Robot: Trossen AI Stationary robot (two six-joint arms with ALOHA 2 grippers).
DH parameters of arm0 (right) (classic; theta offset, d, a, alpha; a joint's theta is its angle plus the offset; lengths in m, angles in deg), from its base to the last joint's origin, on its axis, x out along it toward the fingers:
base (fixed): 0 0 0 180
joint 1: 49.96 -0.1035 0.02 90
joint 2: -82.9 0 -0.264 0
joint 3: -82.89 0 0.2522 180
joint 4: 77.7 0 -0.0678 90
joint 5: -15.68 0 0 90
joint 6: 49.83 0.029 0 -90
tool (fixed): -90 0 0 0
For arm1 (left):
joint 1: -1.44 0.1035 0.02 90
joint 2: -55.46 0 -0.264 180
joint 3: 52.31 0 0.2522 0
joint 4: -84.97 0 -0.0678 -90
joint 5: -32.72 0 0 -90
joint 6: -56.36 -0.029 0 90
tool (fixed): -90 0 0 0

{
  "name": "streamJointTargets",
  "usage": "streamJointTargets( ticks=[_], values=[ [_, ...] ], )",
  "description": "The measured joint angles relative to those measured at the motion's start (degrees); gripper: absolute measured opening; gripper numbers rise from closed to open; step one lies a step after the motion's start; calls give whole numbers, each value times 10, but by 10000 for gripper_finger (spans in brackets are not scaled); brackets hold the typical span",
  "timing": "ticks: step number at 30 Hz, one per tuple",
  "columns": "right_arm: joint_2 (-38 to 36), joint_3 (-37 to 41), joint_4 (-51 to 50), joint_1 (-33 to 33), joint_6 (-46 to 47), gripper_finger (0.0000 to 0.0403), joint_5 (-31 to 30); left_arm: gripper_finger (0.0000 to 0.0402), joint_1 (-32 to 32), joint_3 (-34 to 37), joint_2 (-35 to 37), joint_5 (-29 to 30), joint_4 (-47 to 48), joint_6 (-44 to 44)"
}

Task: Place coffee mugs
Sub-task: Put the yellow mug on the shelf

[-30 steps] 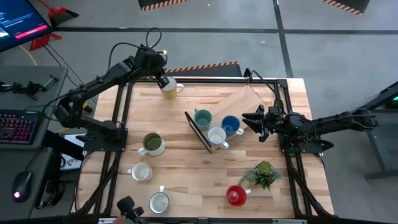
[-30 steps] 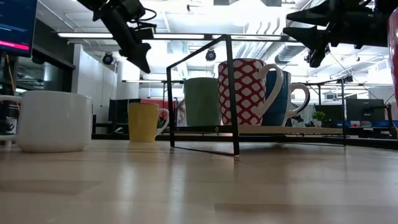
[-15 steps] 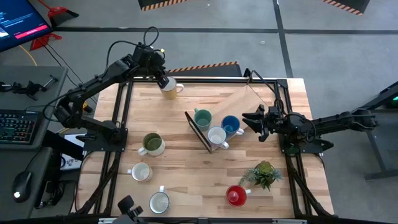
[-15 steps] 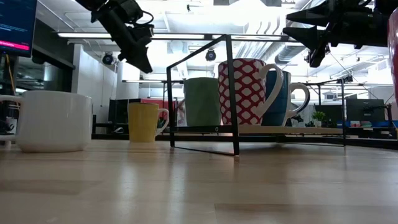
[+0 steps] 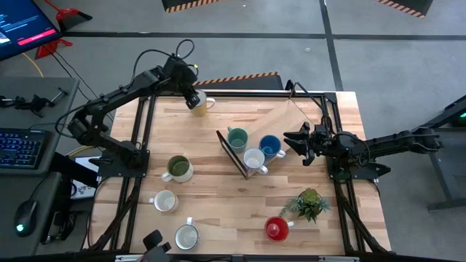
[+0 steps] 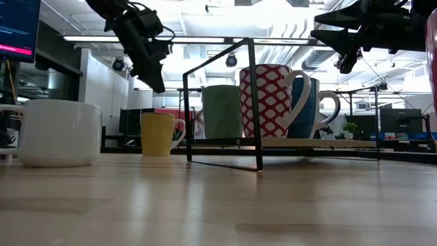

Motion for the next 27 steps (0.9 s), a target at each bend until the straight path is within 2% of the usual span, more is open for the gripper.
streamJointTargets(
  ticks=[6,9,13,17,21,27],
  values=[
    [0,0,-1,0,4,124,0,145,2,0,-2,4,9,28],
    [0,0,-4,0,2,124,0,145,10,-7,-9,3,63,27],
    [0,0,-4,0,1,124,0,145,14,-53,-41,22,156,27],
    [0,0,-4,0,1,124,0,145,10,-96,-64,52,162,8],
    [0,0,-4,0,0,124,0,145,8,-123,-82,28,161,3],
    [0,0,-4,0,0,124,0,145,8,-125,-104,-2,163,-7]
  ],
)
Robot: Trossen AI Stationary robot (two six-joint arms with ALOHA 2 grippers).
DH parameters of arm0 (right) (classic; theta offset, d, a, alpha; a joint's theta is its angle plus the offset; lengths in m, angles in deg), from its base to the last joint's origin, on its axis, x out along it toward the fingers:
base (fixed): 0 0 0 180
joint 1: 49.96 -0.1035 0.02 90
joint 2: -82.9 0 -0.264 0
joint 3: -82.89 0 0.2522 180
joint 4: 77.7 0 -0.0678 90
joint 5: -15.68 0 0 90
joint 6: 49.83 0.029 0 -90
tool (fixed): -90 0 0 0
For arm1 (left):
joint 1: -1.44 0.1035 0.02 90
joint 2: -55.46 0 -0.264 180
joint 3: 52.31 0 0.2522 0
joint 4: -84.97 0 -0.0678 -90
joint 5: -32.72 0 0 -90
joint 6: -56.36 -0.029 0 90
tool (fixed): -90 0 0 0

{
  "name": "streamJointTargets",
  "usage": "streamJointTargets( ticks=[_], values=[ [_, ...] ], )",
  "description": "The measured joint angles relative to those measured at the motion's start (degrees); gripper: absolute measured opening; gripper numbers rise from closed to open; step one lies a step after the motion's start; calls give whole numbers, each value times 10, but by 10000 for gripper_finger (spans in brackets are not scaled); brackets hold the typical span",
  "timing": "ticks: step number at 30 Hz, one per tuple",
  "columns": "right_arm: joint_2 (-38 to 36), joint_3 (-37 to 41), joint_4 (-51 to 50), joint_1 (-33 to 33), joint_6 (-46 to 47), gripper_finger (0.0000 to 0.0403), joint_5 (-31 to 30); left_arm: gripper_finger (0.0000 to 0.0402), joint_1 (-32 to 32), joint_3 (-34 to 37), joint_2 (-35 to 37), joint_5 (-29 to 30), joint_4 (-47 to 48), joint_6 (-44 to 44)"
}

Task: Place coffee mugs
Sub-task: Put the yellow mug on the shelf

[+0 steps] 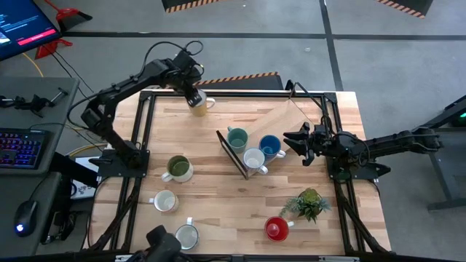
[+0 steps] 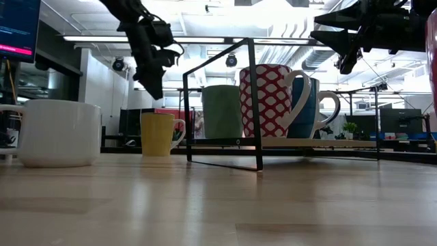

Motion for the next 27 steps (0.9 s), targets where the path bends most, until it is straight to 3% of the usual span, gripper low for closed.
streamJointTargets(
  ticks=[27],
  values=[
    [0,0,-19,0,2,124,0,145,-12,0,-44,-21,27,42]
  ],
)
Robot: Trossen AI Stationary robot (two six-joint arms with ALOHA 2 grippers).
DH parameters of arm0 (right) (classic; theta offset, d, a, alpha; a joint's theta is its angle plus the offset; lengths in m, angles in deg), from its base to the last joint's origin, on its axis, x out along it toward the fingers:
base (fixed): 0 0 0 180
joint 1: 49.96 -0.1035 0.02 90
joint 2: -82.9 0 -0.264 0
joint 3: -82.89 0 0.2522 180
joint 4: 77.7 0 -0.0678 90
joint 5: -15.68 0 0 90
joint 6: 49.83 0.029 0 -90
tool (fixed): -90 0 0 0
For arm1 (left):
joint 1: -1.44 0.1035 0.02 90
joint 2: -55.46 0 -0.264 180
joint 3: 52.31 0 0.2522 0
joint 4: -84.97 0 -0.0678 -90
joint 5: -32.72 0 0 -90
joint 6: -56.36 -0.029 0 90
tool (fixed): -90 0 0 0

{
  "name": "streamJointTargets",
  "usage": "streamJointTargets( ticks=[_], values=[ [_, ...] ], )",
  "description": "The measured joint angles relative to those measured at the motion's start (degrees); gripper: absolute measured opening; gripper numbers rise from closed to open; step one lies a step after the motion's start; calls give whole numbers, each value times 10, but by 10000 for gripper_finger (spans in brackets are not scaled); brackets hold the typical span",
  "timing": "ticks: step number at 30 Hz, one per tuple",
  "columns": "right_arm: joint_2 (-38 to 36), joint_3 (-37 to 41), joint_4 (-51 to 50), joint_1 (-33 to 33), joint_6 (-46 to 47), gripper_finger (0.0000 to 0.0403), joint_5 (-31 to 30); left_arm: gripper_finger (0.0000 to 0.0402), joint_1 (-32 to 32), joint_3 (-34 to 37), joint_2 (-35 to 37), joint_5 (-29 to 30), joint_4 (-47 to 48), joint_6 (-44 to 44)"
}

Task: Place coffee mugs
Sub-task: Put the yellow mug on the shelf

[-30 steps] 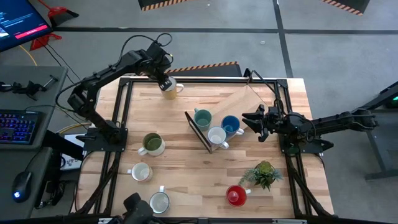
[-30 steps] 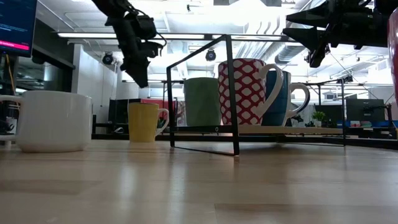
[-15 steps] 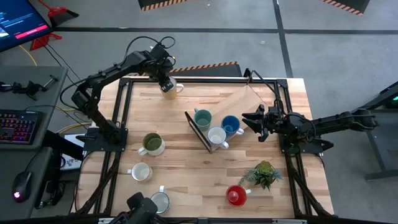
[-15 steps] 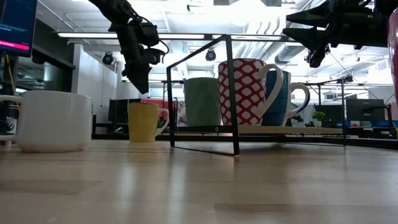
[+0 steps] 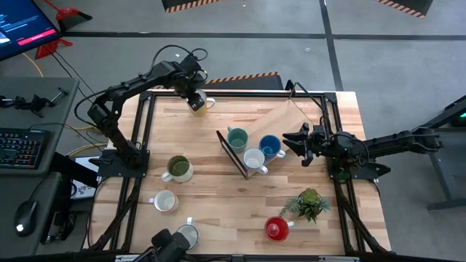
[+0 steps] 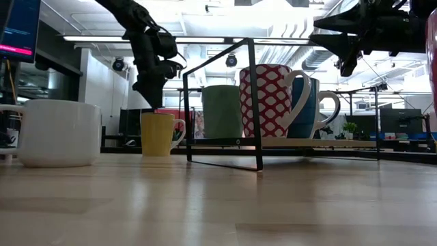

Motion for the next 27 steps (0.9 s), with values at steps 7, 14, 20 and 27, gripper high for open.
streamJointTargets(
  ticks=[7,14,20,27],
  values=[
    [0,0,-2,0,0,124,0,145,-29,0,-1,0,0,-26],
    [0,0,-2,0,0,124,0,145,-51,0,-10,17,3,-31],
    [0,0,-4,0,15,124,0,145,-56,0,-28,65,-2,-20],
    [0,0,-20,0,35,124,3,145,-55,0,-29,63,-2,-17]
  ],
)
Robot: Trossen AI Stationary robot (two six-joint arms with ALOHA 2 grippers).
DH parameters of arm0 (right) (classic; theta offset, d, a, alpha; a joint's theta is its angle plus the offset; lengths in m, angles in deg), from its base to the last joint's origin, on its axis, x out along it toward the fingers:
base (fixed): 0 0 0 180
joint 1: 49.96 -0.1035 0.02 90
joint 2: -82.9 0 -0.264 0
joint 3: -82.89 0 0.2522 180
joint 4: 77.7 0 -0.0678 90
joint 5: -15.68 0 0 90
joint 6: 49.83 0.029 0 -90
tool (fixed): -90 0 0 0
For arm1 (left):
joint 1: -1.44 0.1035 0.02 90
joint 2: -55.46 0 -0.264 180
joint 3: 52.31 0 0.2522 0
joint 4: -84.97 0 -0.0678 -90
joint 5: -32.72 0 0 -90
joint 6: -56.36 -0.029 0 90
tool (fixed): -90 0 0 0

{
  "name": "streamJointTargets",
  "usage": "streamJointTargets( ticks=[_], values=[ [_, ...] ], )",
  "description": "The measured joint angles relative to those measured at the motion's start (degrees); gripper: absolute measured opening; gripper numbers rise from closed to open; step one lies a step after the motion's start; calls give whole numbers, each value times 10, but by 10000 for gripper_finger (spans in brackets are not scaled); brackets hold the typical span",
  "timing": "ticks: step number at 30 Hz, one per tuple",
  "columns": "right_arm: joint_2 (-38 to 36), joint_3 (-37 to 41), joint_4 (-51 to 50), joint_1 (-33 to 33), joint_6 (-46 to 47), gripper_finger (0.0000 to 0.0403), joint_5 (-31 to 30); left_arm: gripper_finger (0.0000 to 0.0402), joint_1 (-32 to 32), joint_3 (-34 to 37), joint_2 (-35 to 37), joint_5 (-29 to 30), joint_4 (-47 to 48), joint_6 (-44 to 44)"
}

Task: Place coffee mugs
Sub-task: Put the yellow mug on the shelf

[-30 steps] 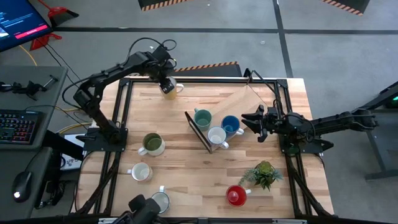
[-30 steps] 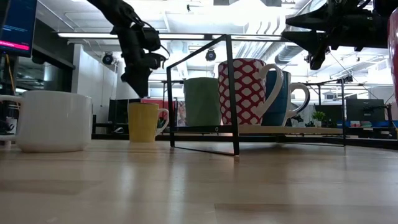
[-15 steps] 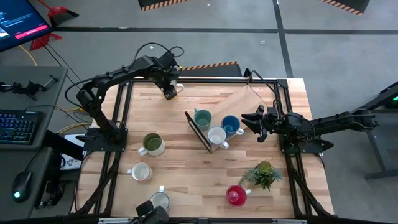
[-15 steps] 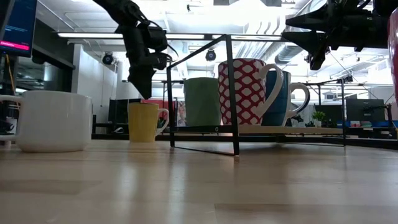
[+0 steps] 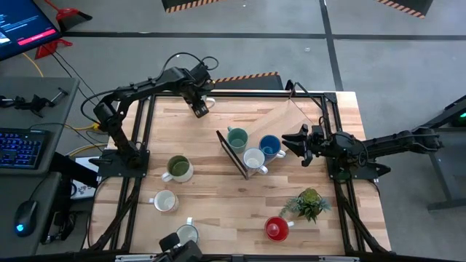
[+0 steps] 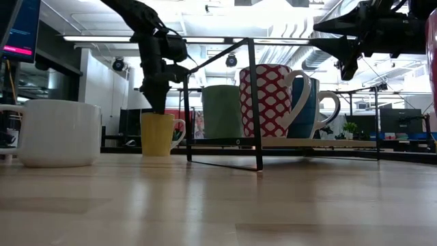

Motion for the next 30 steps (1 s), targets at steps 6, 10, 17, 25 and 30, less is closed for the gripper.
streamJointTargets(
  ticks=[6,10,17,25,30],
  values=[
    [0,0,0,0,-1,124,1,145,0,0,0,-7,2,0],
    [0,0,0,0,4,124,2,145,3,0,-1,-18,3,0],
    [0,0,0,0,13,124,5,145,4,8,-2,-19,7,-11],
    [0,0,0,0,13,124,7,145,5,19,-2,-19,1,3],
    [0,0,0,0,13,124,7,145,5,19,-2,-19,-1,-3]
  ],
)
